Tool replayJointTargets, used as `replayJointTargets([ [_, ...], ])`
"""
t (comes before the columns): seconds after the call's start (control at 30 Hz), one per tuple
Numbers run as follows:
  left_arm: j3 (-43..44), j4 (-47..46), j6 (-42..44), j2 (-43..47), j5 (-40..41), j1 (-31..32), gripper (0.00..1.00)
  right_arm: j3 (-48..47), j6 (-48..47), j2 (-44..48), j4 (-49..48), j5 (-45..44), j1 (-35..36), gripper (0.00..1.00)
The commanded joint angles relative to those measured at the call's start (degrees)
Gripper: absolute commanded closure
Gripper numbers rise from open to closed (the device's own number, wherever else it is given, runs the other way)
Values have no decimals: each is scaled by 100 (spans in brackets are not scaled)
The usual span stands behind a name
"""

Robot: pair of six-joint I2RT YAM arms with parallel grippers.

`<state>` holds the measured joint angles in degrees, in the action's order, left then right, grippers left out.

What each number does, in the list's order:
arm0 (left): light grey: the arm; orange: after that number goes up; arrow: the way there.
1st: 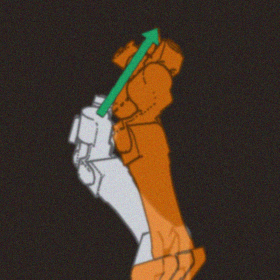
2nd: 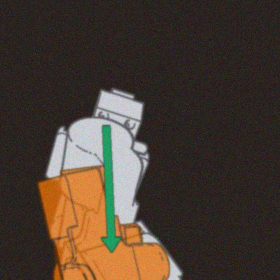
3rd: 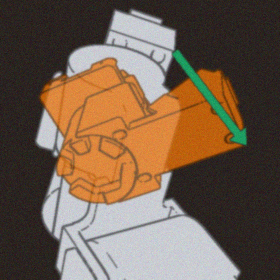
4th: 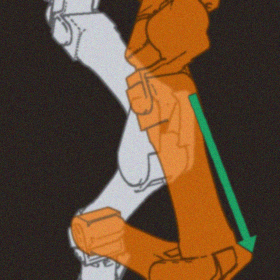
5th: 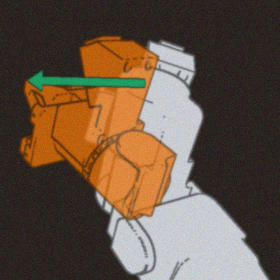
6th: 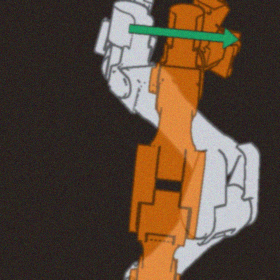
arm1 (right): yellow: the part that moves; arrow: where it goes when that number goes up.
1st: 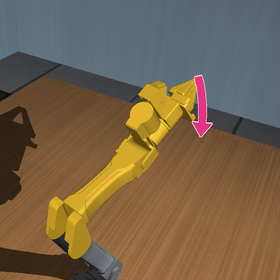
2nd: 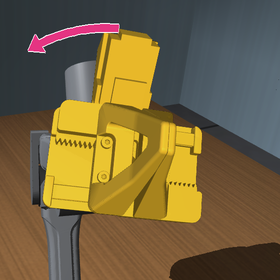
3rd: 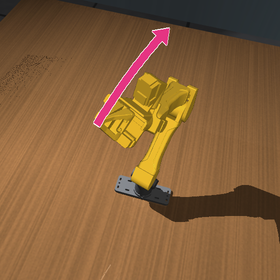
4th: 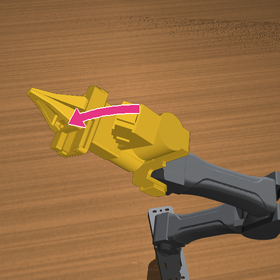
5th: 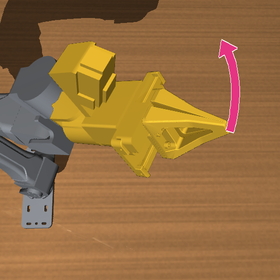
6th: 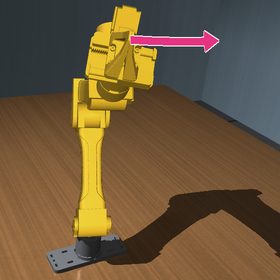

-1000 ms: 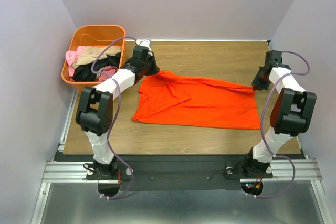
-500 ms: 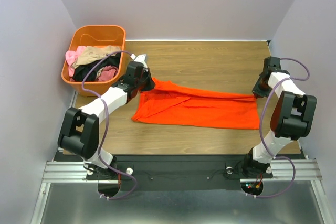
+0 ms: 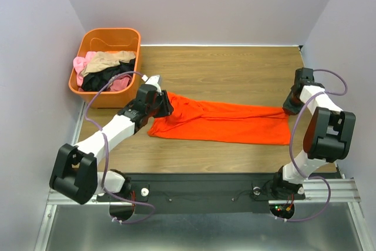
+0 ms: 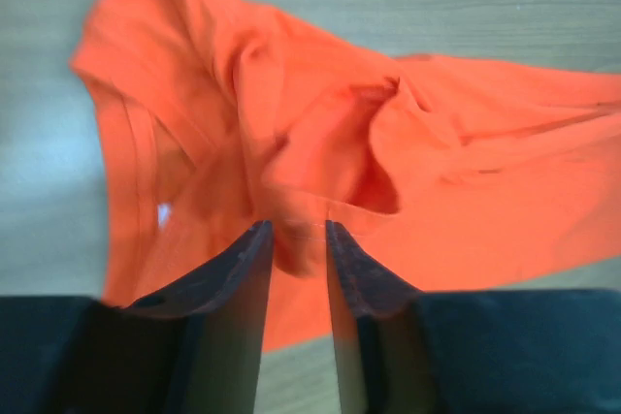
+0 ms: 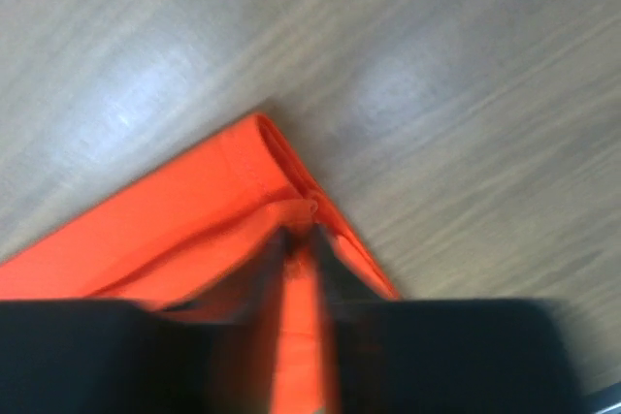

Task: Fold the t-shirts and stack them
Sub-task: Fold the tshirt

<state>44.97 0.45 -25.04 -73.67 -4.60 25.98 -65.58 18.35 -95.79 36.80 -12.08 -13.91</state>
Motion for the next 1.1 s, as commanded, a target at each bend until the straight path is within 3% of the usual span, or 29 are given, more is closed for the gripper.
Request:
replayJointTargets([
  [0.0,-217,403,-150,545,-32,144,53,212,195,525,-50,-391,-6,66],
  [0.07,-226,587,-221,713,3,171,50,274,318,727,-50,-488,-6,50],
  [0.2,-77,737,-388,977,310,180,41,108,468,1176,-59,-656,-6,40],
  [0.27,116,676,-397,846,416,180,37,-120,485,1186,-128,-525,-6,39],
  [0.4,757,641,-326,-258,854,153,36,-446,424,773,-357,55,-6,40],
  [0.63,2102,368,-98,-1772,786,74,35,-816,73,-45,-559,1074,3,41],
  [0.77,2674,683,-10,-2353,943,48,35,-772,2,-291,-577,1155,3,42],
  [1.07,2096,738,-203,-2503,1031,-171,35,-201,28,-309,-560,1093,3,42],
])
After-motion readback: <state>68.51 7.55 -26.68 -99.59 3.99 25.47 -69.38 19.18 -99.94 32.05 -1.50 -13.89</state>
